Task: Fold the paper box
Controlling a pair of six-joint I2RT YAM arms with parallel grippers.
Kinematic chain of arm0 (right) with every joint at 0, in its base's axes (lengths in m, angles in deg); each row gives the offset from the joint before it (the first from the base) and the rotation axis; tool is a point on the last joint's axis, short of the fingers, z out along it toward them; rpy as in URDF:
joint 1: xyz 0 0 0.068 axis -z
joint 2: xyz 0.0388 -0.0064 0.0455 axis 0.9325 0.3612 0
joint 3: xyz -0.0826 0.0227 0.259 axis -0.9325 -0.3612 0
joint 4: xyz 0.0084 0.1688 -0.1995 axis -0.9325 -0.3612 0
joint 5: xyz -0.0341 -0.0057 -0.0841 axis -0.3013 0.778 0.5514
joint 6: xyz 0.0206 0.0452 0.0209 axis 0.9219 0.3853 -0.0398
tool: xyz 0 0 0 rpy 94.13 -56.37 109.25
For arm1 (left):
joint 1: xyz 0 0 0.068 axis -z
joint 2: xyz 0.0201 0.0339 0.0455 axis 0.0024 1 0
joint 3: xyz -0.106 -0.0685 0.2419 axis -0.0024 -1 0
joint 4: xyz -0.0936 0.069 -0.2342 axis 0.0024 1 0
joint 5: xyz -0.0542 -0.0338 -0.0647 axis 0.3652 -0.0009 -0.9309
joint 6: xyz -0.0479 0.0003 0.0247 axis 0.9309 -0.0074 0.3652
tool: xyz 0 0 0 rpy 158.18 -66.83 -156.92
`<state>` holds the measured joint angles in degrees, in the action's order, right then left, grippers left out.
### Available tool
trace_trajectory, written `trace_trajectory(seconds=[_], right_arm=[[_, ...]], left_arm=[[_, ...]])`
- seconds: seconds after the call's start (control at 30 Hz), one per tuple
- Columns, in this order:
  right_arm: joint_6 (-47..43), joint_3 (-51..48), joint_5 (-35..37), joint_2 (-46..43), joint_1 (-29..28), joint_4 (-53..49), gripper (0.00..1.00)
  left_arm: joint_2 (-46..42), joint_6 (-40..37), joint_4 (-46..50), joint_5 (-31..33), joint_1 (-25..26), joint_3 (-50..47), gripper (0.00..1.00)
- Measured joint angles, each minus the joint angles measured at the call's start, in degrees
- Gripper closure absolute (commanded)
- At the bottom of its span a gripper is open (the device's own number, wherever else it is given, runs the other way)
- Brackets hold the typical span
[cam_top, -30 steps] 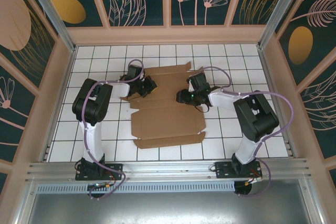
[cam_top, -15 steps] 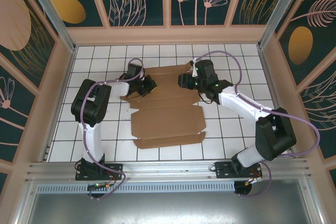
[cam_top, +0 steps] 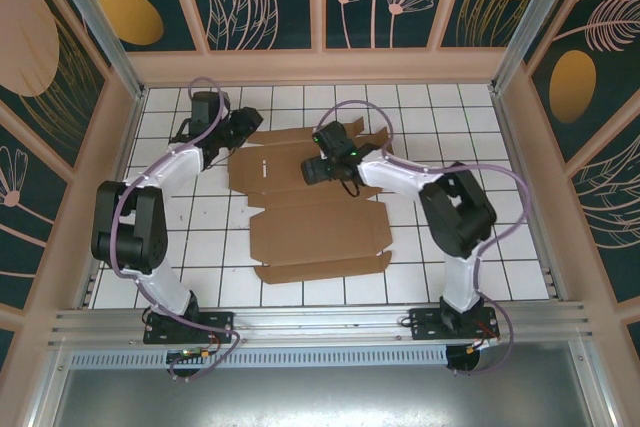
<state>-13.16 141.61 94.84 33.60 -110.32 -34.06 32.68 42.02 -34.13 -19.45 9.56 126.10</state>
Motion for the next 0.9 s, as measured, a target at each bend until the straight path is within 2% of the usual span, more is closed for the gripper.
trace_trajectory(seconds=[0.27, 0.5, 0.67, 0.9], right_arm=[[-0.8, 7.8, 4.2, 10.5, -0.6, -3.9, 0.12], [0.2, 8.6, 4.2, 11.2, -0.7, -4.4, 0.14], [2.6, 4.8, 2.7, 9.9, -0.2, -0.2, 0.16], [4.2, 0.2, 0.4, 8.2, 1.2, 5.7, 0.18]], left_arm=[[5.0, -3.3, 6.6, 2.8, -0.1, 5.7, 0.53], [10.5, -5.6, 10.4, 4.2, -0.7, 14.7, 0.51], [16.0, -6.0, 12.9, 4.0, -0.9, 21.6, 0.49], [20.4, -6.2, 16.4, 3.4, -1.5, 26.0, 0.48]])
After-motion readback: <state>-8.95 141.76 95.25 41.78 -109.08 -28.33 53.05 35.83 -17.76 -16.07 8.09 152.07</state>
